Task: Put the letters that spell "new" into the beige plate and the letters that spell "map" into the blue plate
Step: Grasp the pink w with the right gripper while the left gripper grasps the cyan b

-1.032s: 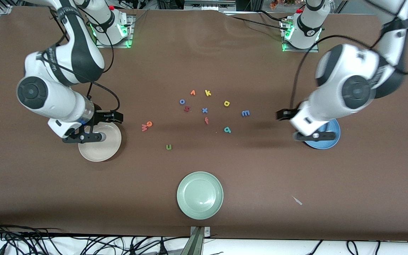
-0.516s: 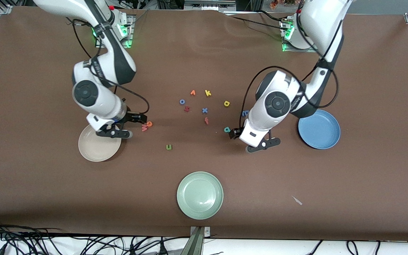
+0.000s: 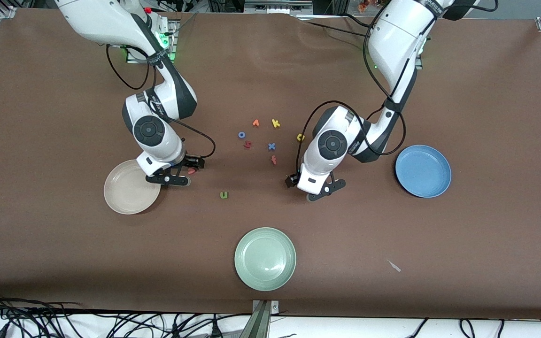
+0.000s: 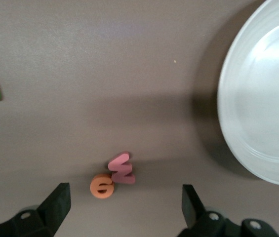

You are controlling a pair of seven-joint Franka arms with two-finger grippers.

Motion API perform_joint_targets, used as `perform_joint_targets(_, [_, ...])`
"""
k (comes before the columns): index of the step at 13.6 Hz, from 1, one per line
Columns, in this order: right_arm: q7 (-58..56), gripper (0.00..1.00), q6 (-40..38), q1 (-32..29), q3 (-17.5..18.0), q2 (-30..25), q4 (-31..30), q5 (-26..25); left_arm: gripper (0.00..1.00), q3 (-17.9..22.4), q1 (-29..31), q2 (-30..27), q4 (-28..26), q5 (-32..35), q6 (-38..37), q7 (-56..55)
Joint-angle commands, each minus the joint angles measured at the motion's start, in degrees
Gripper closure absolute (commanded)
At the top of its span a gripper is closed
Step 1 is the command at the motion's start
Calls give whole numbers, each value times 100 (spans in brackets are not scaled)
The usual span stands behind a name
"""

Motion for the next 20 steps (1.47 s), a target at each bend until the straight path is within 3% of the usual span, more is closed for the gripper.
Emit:
perform_joint_targets(1, [109,0,229,41,-42,131,7,-103,5,97,-178,145,94,-55,108,-201])
perform_joint_targets(10, [109,1,976,50,-68,298,-406,-121,50,97,-345,163,-108,-46,73,-246])
perform_joint_targets(14, [118,12,1116,94,-68,342,-485,-164,58,106,-345,189,-108,286,29,-219])
perform_joint_targets(20, [110,17,1257,85,-77,360,-564,-200,89,106,-328,181,-108,305,-120,-228])
